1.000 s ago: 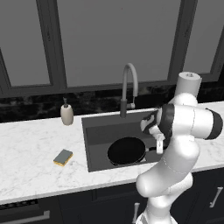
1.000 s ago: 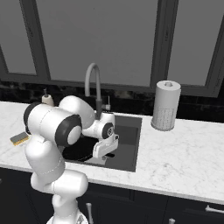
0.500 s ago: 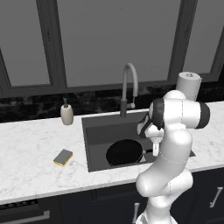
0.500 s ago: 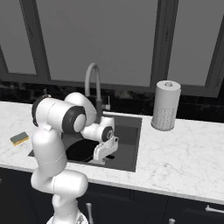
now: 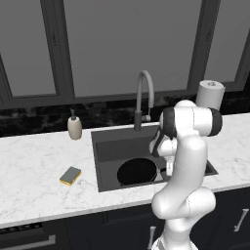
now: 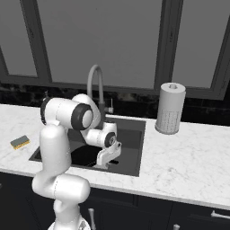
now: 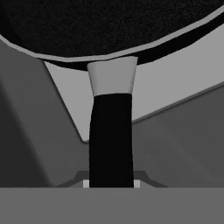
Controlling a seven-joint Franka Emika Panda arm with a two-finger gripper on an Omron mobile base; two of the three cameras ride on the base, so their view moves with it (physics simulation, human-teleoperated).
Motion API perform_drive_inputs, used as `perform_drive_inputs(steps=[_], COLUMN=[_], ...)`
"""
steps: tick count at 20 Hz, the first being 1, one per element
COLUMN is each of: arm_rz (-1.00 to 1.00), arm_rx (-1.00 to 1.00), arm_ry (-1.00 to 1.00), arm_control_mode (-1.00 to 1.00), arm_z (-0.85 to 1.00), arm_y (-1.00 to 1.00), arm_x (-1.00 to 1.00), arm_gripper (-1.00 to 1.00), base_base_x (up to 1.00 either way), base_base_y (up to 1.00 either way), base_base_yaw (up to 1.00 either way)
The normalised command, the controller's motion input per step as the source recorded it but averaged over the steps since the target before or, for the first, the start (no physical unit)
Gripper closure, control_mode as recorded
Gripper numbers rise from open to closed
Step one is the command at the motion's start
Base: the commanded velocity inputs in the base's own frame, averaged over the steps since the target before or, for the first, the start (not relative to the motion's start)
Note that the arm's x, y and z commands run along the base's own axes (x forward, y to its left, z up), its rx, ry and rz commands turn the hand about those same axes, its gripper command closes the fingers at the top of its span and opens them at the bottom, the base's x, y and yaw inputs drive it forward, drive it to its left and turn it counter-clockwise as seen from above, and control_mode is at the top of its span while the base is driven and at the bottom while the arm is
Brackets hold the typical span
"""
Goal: Pick the pan and sponge and place them into the sink. Then turn on the water.
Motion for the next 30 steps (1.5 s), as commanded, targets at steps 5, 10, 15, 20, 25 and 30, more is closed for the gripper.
perform_drive_inputs(steps=[5,10,15,20,25,30], arm_rz=[0.00,0.00,0.01,0.04,0.02,0.00], arm_rx=[-0.02,0.00,0.00,0.05,0.12,0.13], arm_ry=[0.00,-0.04,-0.07,-0.08,-0.11,-0.14], arm_control_mode=[-1.00,-1.00,-1.00,-1.00,-1.00,-1.00], arm_z=[-0.33,-0.06,0.06,0.20,0.26,0.51], arm_y=[0.11,0.03,0.00,0.00,-0.06,-0.09], arm_x=[0.24,0.08,0.00,-0.01,-0.06,-0.15], arm_gripper=[1.00,-1.00,-1.00,-1.00,-1.00,-1.00], base_base_x=[0.00,0.00,0.00,0.00,0.00,0.00], base_base_y=[0.00,0.00,0.00,0.00,0.00,0.00], base_base_yaw=[0.00,0.00,0.00,0.00,0.00,0.00])
